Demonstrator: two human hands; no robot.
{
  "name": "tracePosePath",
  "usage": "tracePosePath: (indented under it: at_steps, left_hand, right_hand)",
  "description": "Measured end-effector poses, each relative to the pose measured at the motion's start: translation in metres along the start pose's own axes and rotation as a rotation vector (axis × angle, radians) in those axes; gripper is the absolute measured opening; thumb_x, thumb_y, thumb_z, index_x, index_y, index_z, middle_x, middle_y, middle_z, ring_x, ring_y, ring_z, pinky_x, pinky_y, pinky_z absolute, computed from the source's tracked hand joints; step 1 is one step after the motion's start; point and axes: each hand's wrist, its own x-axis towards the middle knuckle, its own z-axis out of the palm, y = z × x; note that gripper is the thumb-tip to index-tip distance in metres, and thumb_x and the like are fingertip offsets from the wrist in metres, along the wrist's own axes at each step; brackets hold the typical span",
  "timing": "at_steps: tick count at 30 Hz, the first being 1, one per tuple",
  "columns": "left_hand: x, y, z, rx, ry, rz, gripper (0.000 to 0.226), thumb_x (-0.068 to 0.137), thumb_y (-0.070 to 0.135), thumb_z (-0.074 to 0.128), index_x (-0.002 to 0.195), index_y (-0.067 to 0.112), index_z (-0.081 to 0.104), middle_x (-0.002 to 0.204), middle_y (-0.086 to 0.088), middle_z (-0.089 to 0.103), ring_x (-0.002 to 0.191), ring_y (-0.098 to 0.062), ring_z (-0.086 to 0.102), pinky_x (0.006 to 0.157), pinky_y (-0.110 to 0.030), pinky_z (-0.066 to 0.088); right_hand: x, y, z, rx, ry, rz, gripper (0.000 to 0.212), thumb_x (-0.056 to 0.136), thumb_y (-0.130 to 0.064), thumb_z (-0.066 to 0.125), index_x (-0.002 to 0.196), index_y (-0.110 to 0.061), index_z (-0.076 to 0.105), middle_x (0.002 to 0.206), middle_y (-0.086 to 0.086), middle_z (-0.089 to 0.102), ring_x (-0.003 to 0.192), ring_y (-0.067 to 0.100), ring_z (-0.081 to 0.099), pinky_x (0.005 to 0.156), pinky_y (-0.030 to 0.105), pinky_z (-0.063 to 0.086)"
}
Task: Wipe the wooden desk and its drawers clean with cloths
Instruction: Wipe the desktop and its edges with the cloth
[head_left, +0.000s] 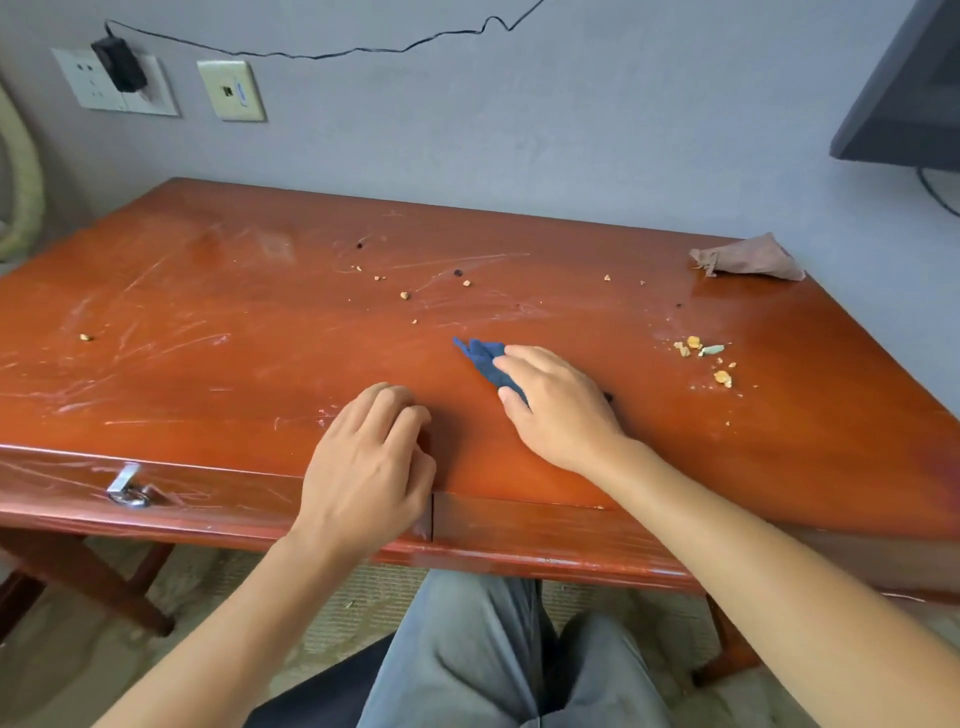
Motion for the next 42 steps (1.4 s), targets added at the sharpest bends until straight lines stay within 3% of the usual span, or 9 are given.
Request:
tracePosePath:
  at_steps: [5,11,18,25,28,31,33,38,42]
  left_hand:
    - [0.009,0.004,0.007,0.051,-0.058,0.0,0.035,0.094,0.021,0.051,0.119,0.003,0.065,0.126,-0.012,0.062,0.126,-0.036,0.055,0.11,-0.043,0.044]
    - [0.003,0.006,0.007,0.116,-0.095,-0.036,0.047,0.098,0.029,0.047,0.132,0.002,0.063,0.139,-0.013,0.061,0.137,-0.032,0.05,0.119,-0.042,0.037]
    - [0.005,0.005,0.006,0.126,-0.152,-0.046,0.052,0.098,0.033,0.043,0.137,0.005,0.062,0.145,-0.01,0.059,0.141,-0.029,0.048,0.12,-0.044,0.036]
    - [0.004,0.005,0.006,0.148,-0.181,-0.064,0.055,0.099,0.036,0.039,0.138,0.006,0.062,0.145,-0.009,0.06,0.142,-0.028,0.049,0.121,-0.044,0.036]
    - [0.004,0.005,0.006,0.147,-0.178,-0.061,0.054,0.099,0.036,0.039,0.138,0.005,0.063,0.145,-0.009,0.06,0.141,-0.028,0.05,0.121,-0.043,0.036]
    - [0.004,0.004,0.006,0.14,-0.173,-0.047,0.053,0.098,0.034,0.042,0.138,0.005,0.062,0.144,-0.01,0.061,0.139,-0.029,0.051,0.12,-0.043,0.036]
    - [0.004,0.004,0.006,0.138,-0.168,-0.039,0.051,0.098,0.033,0.044,0.137,0.006,0.063,0.143,-0.009,0.061,0.139,-0.029,0.052,0.12,-0.044,0.036]
    - [0.005,0.003,0.006,0.123,-0.199,-0.001,0.05,0.101,0.034,0.04,0.139,0.012,0.065,0.147,-0.005,0.06,0.142,-0.026,0.05,0.123,-0.043,0.033]
    - [0.004,0.002,0.005,0.13,-0.258,0.037,0.054,0.104,0.043,0.035,0.144,0.018,0.062,0.153,0.0,0.056,0.147,-0.021,0.045,0.126,-0.04,0.026]
  right_hand:
    - [-0.038,0.007,-0.025,0.13,-0.229,-0.273,0.042,0.106,-0.033,0.048,0.148,-0.033,0.052,0.157,-0.013,0.044,0.146,0.005,0.036,0.12,0.026,0.028]
    - [0.019,0.054,-0.019,-0.042,-0.074,0.199,0.038,0.106,-0.028,0.044,0.142,-0.022,0.056,0.155,-0.005,0.047,0.137,0.025,0.049,0.105,0.037,0.042]
    - [-0.041,0.013,-0.024,0.111,-0.25,-0.272,0.046,0.103,-0.041,0.045,0.147,-0.031,0.054,0.157,-0.012,0.046,0.144,0.005,0.039,0.121,0.026,0.029]
    - [0.012,0.071,-0.027,-0.127,-0.073,0.264,0.036,0.106,-0.028,0.044,0.138,-0.018,0.057,0.147,0.0,0.053,0.128,0.031,0.055,0.099,0.041,0.047]
    - [-0.01,0.03,-0.021,-0.047,-0.045,0.081,0.034,0.103,-0.028,0.049,0.134,-0.021,0.061,0.145,-0.002,0.056,0.13,0.026,0.054,0.101,0.041,0.049]
    - [-0.055,-0.004,-0.024,0.117,-0.187,-0.252,0.04,0.103,-0.033,0.049,0.142,-0.029,0.058,0.152,-0.008,0.051,0.141,0.011,0.045,0.117,0.032,0.036]
    - [-0.057,0.008,-0.029,0.126,-0.243,-0.308,0.043,0.103,-0.038,0.046,0.143,-0.032,0.057,0.153,-0.011,0.05,0.142,0.007,0.043,0.119,0.027,0.031]
    - [0.0,0.062,-0.027,-0.084,-0.108,0.184,0.039,0.106,-0.033,0.043,0.142,-0.027,0.055,0.152,-0.008,0.049,0.135,0.023,0.051,0.104,0.04,0.046]
    - [-0.014,0.041,-0.022,0.003,-0.113,0.065,0.041,0.105,-0.03,0.046,0.145,-0.031,0.055,0.155,-0.012,0.046,0.141,0.014,0.044,0.111,0.034,0.039]
